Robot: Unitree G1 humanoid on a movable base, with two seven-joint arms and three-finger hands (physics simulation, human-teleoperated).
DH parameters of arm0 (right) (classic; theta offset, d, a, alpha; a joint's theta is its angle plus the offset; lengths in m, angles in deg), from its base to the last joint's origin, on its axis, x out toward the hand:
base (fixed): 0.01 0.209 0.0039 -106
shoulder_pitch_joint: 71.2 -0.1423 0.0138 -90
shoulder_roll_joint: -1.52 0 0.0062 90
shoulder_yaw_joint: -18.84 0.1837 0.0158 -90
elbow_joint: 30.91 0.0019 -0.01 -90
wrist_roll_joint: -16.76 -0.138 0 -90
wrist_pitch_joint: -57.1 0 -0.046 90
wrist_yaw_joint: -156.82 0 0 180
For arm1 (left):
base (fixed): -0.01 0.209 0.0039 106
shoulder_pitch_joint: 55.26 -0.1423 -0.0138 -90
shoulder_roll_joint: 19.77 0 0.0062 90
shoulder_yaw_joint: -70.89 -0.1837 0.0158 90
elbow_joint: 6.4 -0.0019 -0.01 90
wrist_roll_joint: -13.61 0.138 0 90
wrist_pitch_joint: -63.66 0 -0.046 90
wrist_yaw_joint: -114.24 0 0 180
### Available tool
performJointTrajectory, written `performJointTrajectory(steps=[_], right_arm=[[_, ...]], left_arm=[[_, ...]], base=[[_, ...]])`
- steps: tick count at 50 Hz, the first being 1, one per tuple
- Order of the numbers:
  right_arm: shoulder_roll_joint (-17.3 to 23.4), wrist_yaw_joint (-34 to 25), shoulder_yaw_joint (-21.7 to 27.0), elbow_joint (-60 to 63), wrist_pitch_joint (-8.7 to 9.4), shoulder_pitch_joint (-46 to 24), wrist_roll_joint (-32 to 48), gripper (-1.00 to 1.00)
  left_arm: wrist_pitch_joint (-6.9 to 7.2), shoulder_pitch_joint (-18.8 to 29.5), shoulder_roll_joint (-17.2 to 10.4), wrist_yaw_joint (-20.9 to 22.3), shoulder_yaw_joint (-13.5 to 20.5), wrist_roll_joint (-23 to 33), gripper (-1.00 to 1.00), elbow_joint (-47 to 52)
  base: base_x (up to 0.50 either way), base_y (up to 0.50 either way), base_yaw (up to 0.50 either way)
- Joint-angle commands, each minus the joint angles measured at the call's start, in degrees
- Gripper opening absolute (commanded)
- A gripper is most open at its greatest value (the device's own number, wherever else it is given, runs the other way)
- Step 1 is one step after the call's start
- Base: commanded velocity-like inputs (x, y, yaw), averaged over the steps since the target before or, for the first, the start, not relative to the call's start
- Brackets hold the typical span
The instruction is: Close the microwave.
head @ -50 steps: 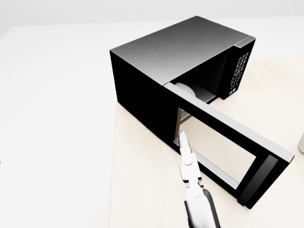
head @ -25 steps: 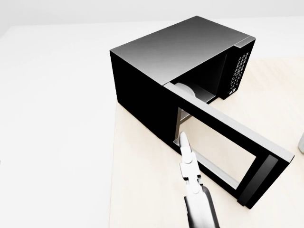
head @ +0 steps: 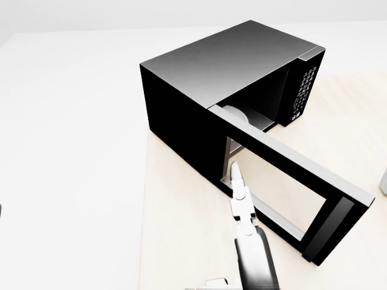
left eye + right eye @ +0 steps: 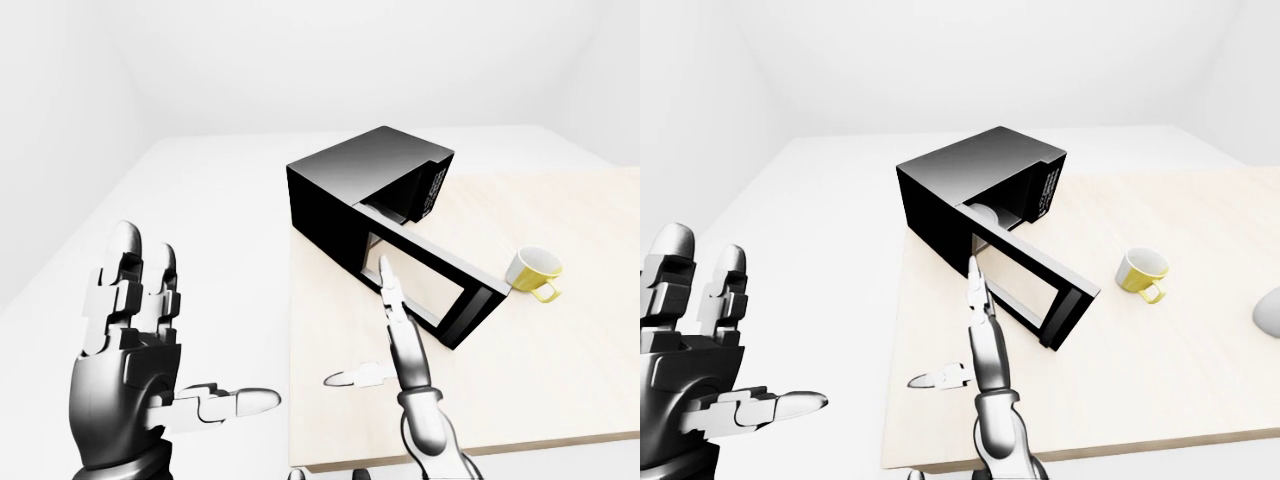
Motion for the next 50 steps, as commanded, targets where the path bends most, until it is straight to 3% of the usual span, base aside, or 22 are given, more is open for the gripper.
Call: performJointTrajectory(steps=[1,16,26,50], right_arm=[[-1.93,-1.18,2.59,-1.65,0.81,-2.75,0.46,1.00],[-4.28,-3.52,5.95,-3.00,3.22,-7.70,0.58,1.00],[-5.96,-4.16,9.05,-9.48,1.70,-12.23,0.89,1.00],[-7.36,-4.27,16.95,-21.59,2.42,-26.76,-0.43,1.00]], left_arm=[[0.00,-0.03,0.35,0.25,-0.36,0.56,1.00,0.00],[0.00,0.43,0.90,0.58,-0.52,0.97,1.00,0.00],[0.00,0.17,0.26,0.11,-0.33,0.37,1.00,0.00],[0.00,-0.12,-0.86,-0.59,0.23,-0.87,1.00,0.00]], base=[[0.00,0.00,0.00],[0.00,0.00,0.00],[0.00,0.00,0.00],[0.00,0.00,0.00]])
